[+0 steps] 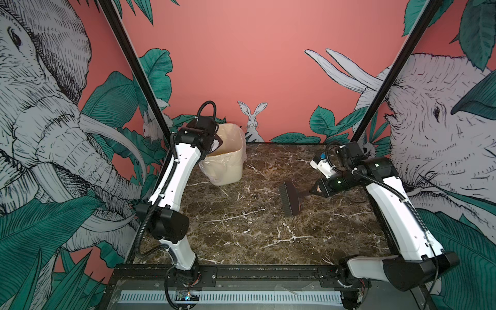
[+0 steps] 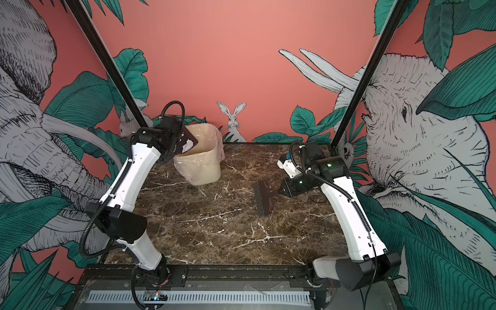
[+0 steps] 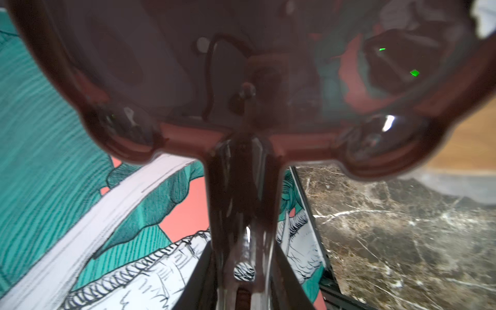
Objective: Sweep away the paper scraps from the table
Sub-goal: 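Tip the dustpan over the cream bin with the left gripper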
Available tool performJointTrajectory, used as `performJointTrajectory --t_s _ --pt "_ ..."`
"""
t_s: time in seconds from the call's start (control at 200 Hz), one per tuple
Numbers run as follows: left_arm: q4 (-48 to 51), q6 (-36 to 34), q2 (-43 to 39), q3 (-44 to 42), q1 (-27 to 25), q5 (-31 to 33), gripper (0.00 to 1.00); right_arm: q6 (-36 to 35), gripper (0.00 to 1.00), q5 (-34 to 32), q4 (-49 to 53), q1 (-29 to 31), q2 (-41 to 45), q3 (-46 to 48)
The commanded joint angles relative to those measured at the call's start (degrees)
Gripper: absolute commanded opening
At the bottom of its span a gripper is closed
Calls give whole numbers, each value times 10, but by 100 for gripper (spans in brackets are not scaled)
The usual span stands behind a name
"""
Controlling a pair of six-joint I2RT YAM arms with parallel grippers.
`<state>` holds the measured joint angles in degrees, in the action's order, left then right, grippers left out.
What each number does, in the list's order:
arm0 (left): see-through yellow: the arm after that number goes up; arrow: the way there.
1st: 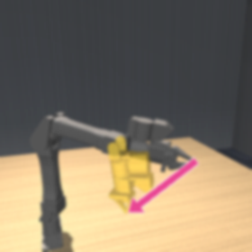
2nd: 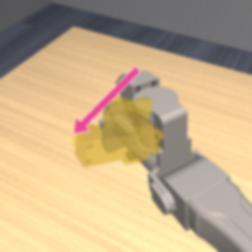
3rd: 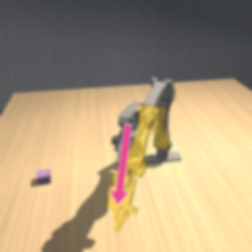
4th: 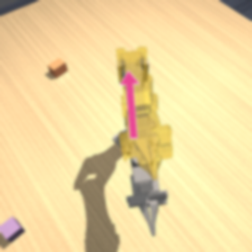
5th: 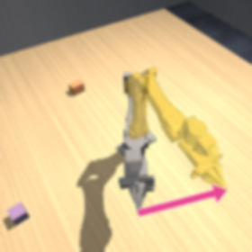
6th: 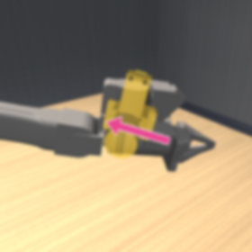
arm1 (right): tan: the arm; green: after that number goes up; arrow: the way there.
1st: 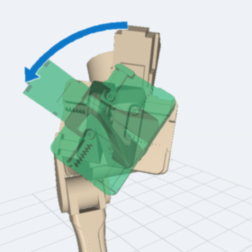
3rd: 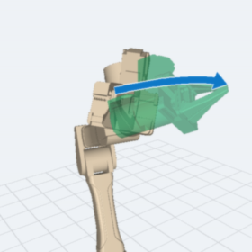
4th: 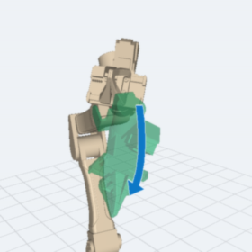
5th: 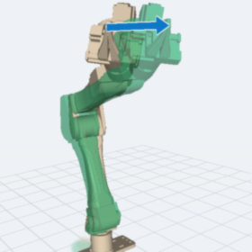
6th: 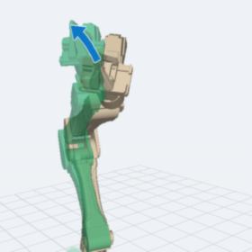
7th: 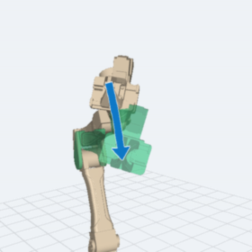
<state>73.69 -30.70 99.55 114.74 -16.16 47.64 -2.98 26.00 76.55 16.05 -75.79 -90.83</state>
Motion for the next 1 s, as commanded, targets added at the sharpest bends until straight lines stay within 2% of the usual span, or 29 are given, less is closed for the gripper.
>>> performJointTrajectory --t_s 0.0,0.14,0.24,0.325,0.375,0.575,0.73,0.995 --pt "-51 -53 -14 -18 -10 49 0 -1 0 18 3 -2 6 -17" --pt "-141 -139 -27 -76 -36 115 0 -2 0 18 3 -2 5 -19" --pt "-301 -271 -50 -147 -58 177 0 -2 0 18 3 -2 5 -19" --pt "-441 -375 -74 -198 -68 191 0 -2 0 16 2 -2 6 -17" --pt "-476 -401 -81 -206 -71 193 0 -2 0 18 1 -2 6 -15" --pt "-484 -407 -87 -206 -70 191 0 -2 0 18 -1 -2 5 -15" --pt "-471 -381 -98 -211 -70 190 0 -2 0 16 0 -2 7 -15" --pt "-383 -263 -116 -148 -71 141 0 -1 0 5 -4 -2 9 -10"
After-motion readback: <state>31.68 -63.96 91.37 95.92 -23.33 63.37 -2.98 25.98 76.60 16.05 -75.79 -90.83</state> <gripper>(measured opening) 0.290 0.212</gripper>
